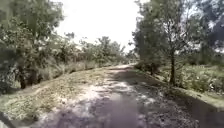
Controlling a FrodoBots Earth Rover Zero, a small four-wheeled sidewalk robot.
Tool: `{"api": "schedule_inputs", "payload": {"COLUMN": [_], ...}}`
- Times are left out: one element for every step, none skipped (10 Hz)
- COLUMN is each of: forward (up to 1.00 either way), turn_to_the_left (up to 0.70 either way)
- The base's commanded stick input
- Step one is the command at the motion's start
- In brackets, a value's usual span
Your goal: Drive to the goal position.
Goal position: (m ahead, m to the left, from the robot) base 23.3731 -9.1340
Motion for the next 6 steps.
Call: {"api": "schedule_inputs", "payload": {"forward": [0.85,0.85,0.85,0.85,0.85,0.85], "turn_to_the_left": [0.0,0.0,0.0,0.0,0.0,0.0]}}
